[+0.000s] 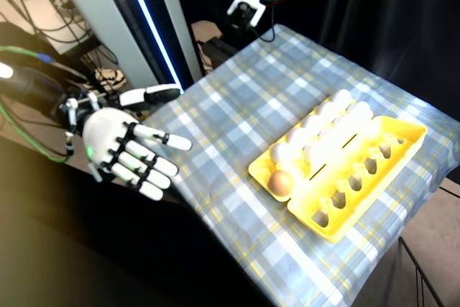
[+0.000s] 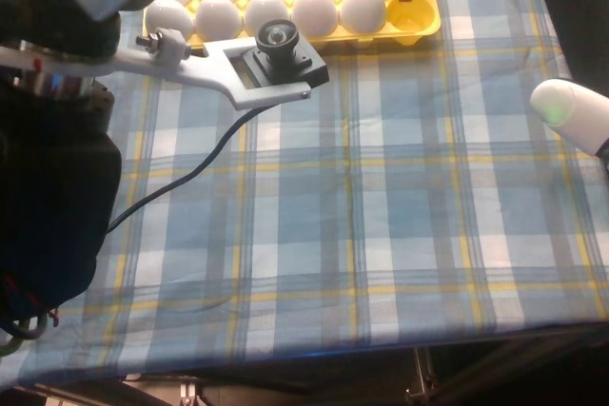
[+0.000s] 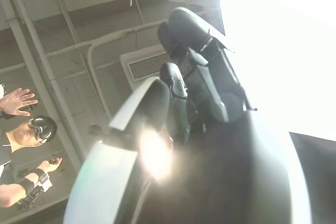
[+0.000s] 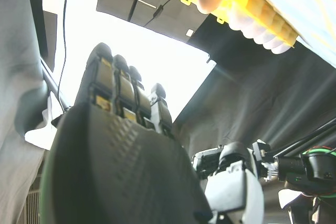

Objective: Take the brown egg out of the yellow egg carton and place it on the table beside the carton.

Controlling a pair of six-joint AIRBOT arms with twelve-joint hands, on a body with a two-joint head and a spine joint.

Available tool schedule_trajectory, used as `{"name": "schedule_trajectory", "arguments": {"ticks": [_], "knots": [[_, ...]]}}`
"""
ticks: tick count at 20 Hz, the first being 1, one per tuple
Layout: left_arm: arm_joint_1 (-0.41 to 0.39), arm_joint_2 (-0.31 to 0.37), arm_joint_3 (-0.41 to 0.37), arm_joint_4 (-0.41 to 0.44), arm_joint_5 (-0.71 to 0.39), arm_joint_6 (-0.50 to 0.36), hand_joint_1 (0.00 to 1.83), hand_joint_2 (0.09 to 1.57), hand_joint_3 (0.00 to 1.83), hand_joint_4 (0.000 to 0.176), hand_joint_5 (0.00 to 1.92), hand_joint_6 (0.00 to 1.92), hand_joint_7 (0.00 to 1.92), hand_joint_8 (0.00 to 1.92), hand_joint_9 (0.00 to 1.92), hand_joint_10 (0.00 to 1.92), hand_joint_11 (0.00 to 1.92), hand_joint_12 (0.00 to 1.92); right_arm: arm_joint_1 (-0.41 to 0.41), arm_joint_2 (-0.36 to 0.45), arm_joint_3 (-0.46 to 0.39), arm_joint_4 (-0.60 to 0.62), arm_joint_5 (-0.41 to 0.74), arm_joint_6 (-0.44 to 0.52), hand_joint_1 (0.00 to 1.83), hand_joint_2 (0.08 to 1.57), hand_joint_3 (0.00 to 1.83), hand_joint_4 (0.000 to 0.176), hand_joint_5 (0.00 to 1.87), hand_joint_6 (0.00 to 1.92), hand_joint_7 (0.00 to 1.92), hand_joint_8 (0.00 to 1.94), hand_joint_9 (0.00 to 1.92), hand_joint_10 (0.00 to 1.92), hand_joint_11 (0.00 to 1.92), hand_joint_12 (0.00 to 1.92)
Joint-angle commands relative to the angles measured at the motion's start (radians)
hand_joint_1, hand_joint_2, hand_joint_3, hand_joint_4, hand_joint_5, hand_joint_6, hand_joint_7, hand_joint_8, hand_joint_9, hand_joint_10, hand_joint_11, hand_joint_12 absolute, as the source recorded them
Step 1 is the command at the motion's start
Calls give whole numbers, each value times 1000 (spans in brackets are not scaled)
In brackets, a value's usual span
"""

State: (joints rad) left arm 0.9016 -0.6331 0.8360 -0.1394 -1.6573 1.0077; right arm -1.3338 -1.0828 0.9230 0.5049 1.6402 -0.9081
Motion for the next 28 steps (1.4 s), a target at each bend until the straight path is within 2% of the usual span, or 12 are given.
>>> {"name": "schedule_trajectory", "arguments": {"ticks": [1,4,5,7,8,11,14,18,19,21,26,28], "knots": [[-19,-10,-9,38,-79,-10,486,1571,191,0,384,95,226,1,582,887,344,1223,13,6,6,-30,122,9,0,894,29,126,0,0,0,0,0,0,0,0],[-19,-10,-9,38,-79,-9,630,1571,158,0,468,60,283,7,623,928,435,1185,27,20,14,-40,107,9,0,927,30,115,0,0,0,0,0,0,0,0],[-19,-10,-9,38,-79,-9,509,1571,134,0,458,45,293,5,604,896,471,1247,36,23,20,-47,95,9,0,923,24,121,0,0,0,0,0,0,0,0],[-19,-10,-9,38,-79,-9,430,1571,170,0,414,16,260,0,526,845,388,1388,79,29,43,-79,49,15,0,935,23,106,0,0,8,3,0,0,0,0],[-19,-10,-9,38,-79,-9,382,1571,137,0,415,12,274,3,527,802,347,1340,91,29,51,-79,40,15,27,967,12,112,28,3,69,7,9,1,0,0],[-19,-9,-9,38,-79,-9,496,1571,146,0,455,14,311,3,638,682,436,1254,143,30,99,-96,-29,22,268,1010,5,67,87,6,164,9,92,12,62,26],[-18,-9,-9,38,-79,-9,620,1571,202,0,551,37,327,1,622,689,500,1265,247,23,179,-145,-173,35,381,991,0,73,126,12,206,13,139,19,105,43],[-18,-8,-9,38,-79,-9,689,1571,176,0,553,23,331,5,694,704,545,1157,399,-25,290,-234,-386,35,432,978,0,46,169,16,236,12,159,14,94,37],[-18,-7,-9,38,-79,-9,668,1571,189,0,554,20,350,5,685,750,475,1154,442,-48,326,-263,-456,37,442,977,0,46,173,14,239,10,169,15,107,42],[-17,-6,-9,38,-79,-9,682,1571,218,0,537,10,360,2,608,880,419,1182,487,-82,370,-294,-527,50,476,989,1,70,179,11,253,11,189,18,124,50],[-15,-4,-9,38,-79,-9,628,1571,191,0,514,4,426,26,623,1093,296,1354,520,-149,462,-332,-611,134,472,1028,9,49,195,8,280,11,204,11,102,46],[-15,-4,-9,38,-79,-9,624,1571,119,0,544,17,448,8,606,478,226,1254,530,-153,473,-352,-643,132,464,1041,11,44,203,8,277,6,195,6,88,42]]}}
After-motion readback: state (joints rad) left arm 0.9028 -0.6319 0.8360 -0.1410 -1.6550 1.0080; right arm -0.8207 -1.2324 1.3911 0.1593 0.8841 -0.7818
